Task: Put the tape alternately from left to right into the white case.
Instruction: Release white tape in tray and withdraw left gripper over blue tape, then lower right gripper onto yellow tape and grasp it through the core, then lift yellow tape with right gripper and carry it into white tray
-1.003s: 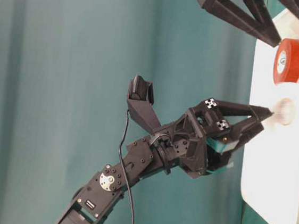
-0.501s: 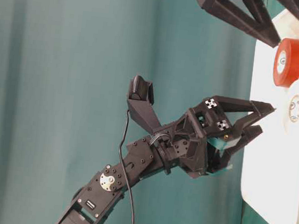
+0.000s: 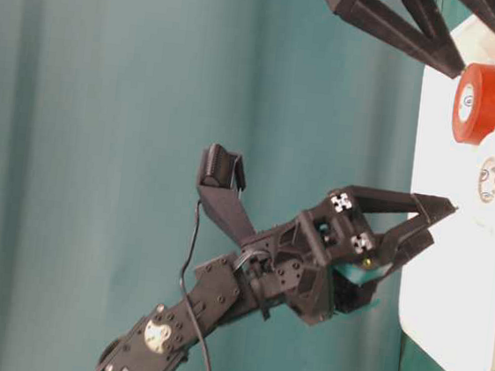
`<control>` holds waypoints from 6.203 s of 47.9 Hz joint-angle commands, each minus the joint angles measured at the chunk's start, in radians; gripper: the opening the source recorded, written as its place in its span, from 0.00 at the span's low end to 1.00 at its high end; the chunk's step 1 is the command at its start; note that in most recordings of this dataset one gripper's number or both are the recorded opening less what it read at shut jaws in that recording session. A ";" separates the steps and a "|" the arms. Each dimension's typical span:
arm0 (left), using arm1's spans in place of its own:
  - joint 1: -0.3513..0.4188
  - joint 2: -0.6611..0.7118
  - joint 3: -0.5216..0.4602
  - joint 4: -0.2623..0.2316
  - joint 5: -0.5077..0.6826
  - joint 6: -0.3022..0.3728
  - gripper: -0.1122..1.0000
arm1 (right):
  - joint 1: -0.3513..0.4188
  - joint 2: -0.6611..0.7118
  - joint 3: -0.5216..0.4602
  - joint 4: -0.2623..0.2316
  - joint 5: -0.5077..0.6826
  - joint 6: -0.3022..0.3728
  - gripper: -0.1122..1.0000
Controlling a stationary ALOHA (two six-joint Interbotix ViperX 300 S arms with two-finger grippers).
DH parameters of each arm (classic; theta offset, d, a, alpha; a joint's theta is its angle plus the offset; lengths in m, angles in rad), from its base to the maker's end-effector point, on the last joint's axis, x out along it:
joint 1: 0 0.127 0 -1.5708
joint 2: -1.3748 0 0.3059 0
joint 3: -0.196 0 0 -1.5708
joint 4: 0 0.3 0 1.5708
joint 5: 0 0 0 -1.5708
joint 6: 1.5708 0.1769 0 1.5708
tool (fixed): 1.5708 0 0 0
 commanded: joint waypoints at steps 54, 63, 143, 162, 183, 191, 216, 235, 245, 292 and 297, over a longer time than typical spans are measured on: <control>-0.242 -0.295 0.408 -0.003 -0.413 0.233 0.76 | 0.005 -0.017 -0.005 0.003 -0.008 0.000 0.83; -0.272 -0.328 0.460 -0.003 -0.463 0.235 0.76 | 0.005 -0.017 -0.005 0.003 -0.006 0.002 0.83; -0.291 -0.411 0.603 -0.003 -0.634 0.233 0.76 | 0.140 -0.017 0.005 0.005 0.137 0.172 0.83; -0.291 -0.403 0.597 -0.005 -0.634 0.232 0.76 | 0.149 0.025 -0.012 0.005 0.252 0.238 0.82; -0.291 -0.399 0.591 -0.005 -0.634 0.233 0.76 | 0.150 0.130 -0.066 0.000 0.291 0.238 0.82; -0.291 -0.400 0.591 -0.003 -0.634 0.233 0.76 | 0.149 0.149 -0.077 0.000 0.319 0.239 0.82; -0.291 -0.400 0.594 -0.005 -0.634 0.233 0.76 | 0.149 0.192 -0.129 0.000 0.351 0.239 0.64; -0.291 -0.399 0.597 -0.005 -0.634 0.233 0.76 | 0.149 0.190 -0.144 0.000 0.376 0.239 0.36; -0.291 -0.399 0.597 -0.005 -0.634 0.233 0.76 | 0.149 0.175 -0.146 0.000 0.376 0.239 0.36; -0.291 -0.399 0.597 -0.005 -0.634 0.233 0.76 | 0.101 -0.031 -0.149 -0.015 0.376 0.233 0.35; -0.291 -0.399 0.598 -0.005 -0.634 0.233 0.76 | 0.061 -0.032 -0.153 -0.025 0.376 0.233 0.35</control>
